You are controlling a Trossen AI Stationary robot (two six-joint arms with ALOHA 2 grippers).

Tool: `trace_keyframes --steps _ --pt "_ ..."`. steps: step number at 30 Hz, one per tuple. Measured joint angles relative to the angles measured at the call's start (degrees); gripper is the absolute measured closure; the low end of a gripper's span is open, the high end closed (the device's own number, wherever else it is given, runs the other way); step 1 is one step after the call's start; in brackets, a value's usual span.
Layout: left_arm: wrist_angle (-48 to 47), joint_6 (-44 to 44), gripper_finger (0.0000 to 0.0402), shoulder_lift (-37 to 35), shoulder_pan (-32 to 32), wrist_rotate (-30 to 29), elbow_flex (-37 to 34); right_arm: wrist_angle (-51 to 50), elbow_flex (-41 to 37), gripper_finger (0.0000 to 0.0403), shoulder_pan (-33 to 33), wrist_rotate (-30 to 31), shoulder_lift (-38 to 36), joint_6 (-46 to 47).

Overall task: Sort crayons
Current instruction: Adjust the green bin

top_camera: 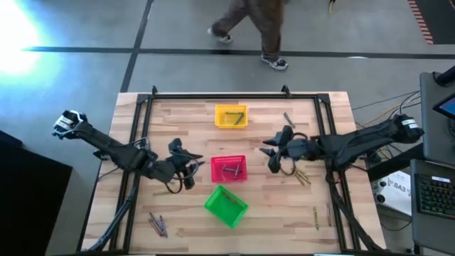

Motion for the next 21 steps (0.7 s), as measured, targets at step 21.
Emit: trace_keyframes --steps 21 --pt "-2.5 4.7 0.0314 12.0 8.0 22.3 3.8 32.8 5.7 0.0310 13.0 -11.1 37.2 -14.0"
